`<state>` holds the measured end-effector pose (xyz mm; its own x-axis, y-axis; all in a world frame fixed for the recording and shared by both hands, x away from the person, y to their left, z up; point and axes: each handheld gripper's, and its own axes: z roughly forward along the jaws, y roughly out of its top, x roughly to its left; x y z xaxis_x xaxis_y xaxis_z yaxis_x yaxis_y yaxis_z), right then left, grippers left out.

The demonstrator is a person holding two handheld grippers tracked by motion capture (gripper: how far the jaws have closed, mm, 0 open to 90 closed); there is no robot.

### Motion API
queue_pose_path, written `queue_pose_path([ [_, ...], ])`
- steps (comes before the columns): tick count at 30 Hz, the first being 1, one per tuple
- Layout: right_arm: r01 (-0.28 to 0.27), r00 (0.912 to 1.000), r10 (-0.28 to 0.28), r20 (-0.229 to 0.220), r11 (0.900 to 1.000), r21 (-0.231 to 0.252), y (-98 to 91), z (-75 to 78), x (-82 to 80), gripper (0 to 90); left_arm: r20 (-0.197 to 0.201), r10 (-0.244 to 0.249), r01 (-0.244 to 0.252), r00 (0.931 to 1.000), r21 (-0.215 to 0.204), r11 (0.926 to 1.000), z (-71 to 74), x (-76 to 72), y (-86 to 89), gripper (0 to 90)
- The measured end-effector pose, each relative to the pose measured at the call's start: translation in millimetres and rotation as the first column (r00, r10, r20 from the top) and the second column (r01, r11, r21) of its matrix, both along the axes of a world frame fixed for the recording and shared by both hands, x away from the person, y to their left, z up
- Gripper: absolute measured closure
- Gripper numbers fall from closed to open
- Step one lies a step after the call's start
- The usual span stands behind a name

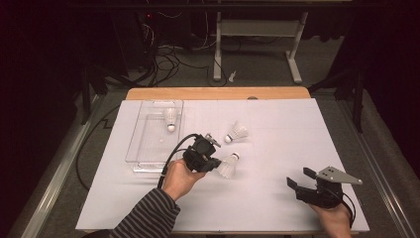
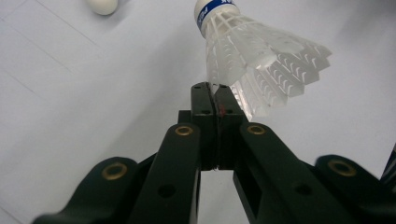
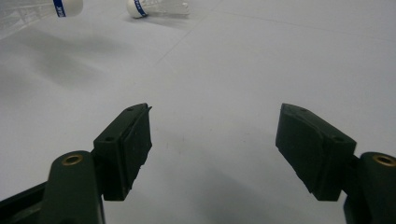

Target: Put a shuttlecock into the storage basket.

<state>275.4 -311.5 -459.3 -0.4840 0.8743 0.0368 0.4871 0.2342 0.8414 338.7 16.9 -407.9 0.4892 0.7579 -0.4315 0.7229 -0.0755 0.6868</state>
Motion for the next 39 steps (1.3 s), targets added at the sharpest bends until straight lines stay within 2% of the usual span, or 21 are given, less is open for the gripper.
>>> queue_pose_path([
  [12, 0.001, 1.0000, -0.001, -0.002, 1.0000, 0.000, 0.0, 0.0, -0.3, 27.4, 0.021, 0.028, -0.028, 0.9994, -0.018, 0.9995, 10.7, 0.5, 12.4, 89.5],
  [39, 0.003, 1.0000, -0.003, -0.003, 1.0000, 0.002, -0.5, 0.0, -0.2, 27.4, 0.042, 0.083, -0.082, 0.9956, -0.043, 0.9957, 28.0, 5.3, 36.9, 89.6],
])
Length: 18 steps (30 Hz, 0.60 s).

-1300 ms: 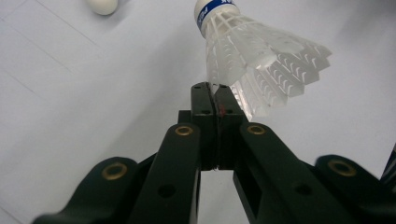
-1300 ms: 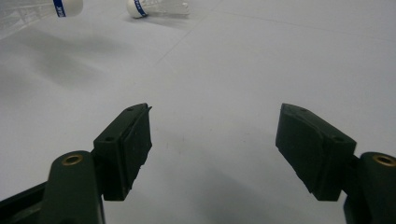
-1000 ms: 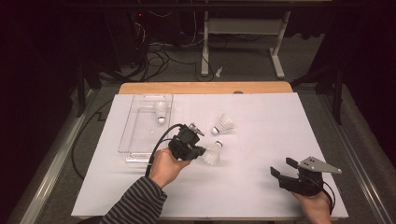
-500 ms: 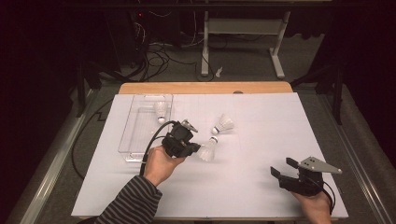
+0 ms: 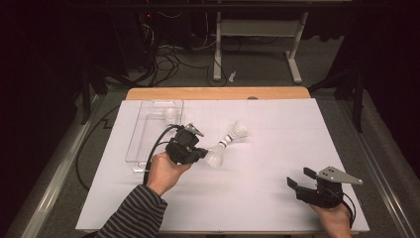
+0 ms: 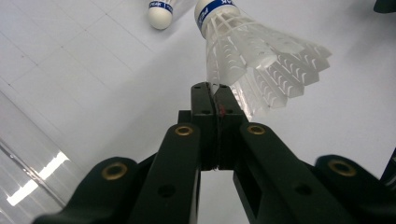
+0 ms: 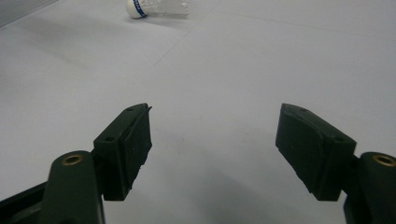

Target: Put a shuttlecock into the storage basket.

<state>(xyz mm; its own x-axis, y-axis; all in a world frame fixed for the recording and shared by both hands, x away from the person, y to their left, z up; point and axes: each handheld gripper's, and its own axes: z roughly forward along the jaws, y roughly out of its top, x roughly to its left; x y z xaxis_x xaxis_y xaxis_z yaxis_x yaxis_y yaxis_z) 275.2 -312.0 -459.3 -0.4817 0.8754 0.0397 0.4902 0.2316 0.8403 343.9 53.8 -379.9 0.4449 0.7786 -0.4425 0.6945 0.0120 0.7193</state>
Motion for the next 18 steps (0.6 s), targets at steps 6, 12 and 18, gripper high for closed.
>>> queue_pose_path([
  [6, -0.001, 1.0000, 0.001, 0.001, 1.0000, -0.002, -0.1, 0.0, 0.1, 27.4, 0.004, 0.015, -0.015, 0.9999, -0.007, 0.9999, 3.1, 1.2, 4.6, 89.6],
  [12, 0.002, 1.0000, -0.002, 0.004, 1.0000, -0.001, -0.6, 0.4, -0.4, 27.4, 0.001, 0.024, -0.024, 0.9997, -0.001, 0.9997, 4.9, 1.8, 7.7, 89.6],
  [18, 0.002, 1.0000, -0.002, 0.003, 1.0000, 0.001, 0.2, 0.5, -0.6, 27.4, 0.010, 0.038, -0.038, 0.9992, -0.006, 0.9993, 9.8, 2.2, 12.6, 89.6],
])
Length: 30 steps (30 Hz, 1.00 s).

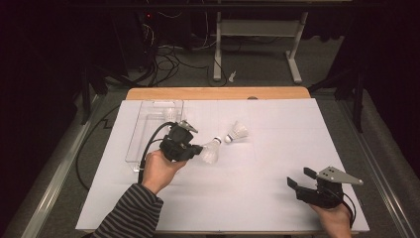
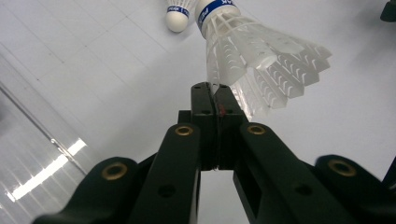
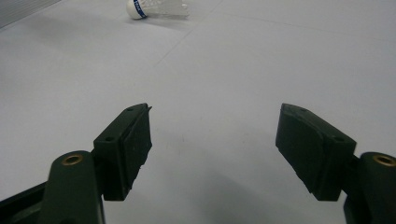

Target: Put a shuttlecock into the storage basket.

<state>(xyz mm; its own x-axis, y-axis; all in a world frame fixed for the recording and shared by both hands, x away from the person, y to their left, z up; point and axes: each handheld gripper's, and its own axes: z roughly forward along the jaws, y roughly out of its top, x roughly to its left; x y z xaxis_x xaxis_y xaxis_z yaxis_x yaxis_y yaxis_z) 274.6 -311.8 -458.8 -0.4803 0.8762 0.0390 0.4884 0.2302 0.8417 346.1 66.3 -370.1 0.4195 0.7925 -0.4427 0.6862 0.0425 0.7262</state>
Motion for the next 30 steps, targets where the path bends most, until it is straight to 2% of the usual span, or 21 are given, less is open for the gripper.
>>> queue_pose_path([
  [26, 0.001, 1.0000, -0.001, 0.003, 1.0000, -0.001, -0.1, 0.1, -0.1, 27.4, 0.021, 0.069, -0.069, 0.9974, -0.017, 0.9975, 13.3, 3.2, 29.6, 89.5],
  [30, 0.000, 1.0000, 0.000, 0.001, 1.0000, -0.002, -0.1, 0.0, 0.1, 27.4, 0.023, 0.078, -0.078, 0.9967, -0.009, 0.9969, 13.8, 4.7, 33.9, 89.6],
])
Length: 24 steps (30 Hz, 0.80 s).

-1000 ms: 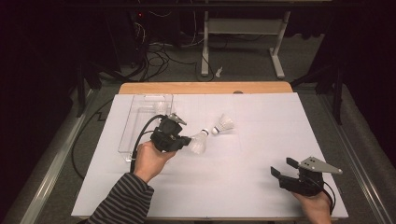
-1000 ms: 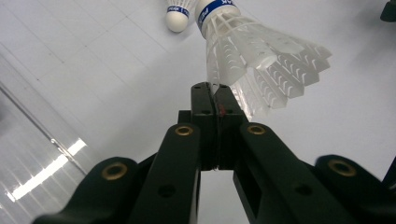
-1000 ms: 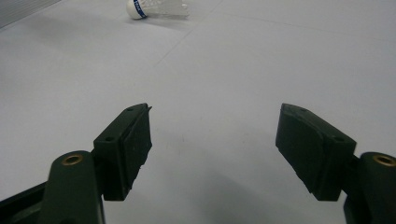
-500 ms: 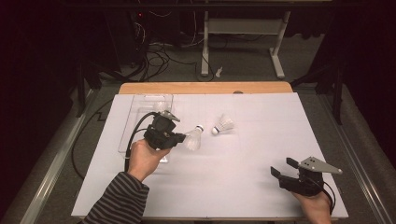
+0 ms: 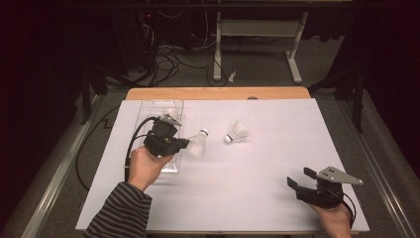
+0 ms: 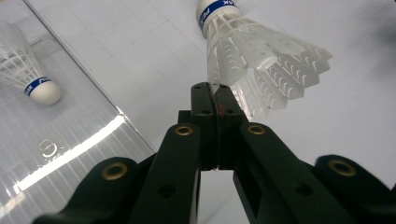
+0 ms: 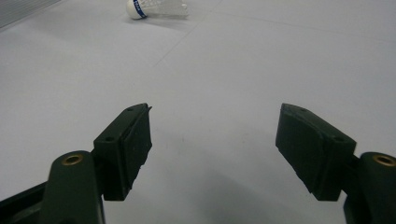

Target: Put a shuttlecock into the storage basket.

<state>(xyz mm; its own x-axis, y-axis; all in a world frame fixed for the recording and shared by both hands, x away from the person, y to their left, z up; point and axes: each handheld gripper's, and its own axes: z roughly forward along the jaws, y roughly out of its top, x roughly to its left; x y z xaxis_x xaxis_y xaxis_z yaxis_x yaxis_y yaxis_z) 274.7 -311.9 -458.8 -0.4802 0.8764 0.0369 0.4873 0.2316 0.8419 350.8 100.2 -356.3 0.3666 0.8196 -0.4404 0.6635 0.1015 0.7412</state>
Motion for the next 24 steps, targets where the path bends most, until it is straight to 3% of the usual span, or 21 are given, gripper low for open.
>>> queue_pose_path([
  [24, 0.003, 1.0000, -0.003, -0.001, 1.0000, 0.001, 0.2, 0.0, -0.1, 27.4, 0.006, 0.084, -0.084, 0.9965, -0.001, 0.9965, 1.7, 7.2, 27.3, 89.5],
])
